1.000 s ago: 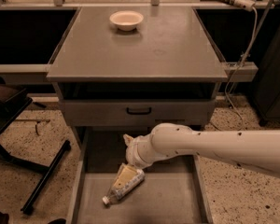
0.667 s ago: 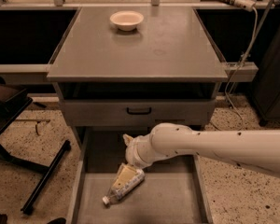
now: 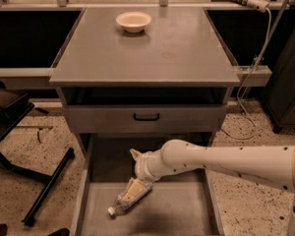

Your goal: Pick blue plastic bottle from middle drawer and place on counter

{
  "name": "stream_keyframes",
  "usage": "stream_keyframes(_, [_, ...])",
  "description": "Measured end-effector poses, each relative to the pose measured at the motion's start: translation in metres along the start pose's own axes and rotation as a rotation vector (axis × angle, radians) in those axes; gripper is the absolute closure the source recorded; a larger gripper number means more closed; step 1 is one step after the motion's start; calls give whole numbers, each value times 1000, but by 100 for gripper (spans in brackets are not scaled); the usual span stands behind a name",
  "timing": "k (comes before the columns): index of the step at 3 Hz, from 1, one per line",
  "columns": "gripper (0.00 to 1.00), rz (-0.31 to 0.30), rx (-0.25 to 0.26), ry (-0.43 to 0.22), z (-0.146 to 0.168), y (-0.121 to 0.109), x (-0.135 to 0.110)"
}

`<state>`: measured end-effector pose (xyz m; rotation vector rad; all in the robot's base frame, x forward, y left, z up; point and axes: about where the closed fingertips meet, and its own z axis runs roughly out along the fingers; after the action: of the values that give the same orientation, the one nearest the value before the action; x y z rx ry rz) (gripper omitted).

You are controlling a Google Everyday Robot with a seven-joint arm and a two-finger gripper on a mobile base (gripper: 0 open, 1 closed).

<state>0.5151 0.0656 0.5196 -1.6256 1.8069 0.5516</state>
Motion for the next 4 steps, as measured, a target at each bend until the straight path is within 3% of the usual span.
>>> stream_keyframes(2, [0, -85, -51, -74, 50, -4, 40])
stream_keyframes(3, [0, -114, -81, -72, 64, 3, 54])
stream_keyframes(4, [0, -148, -87, -28, 76, 8, 65])
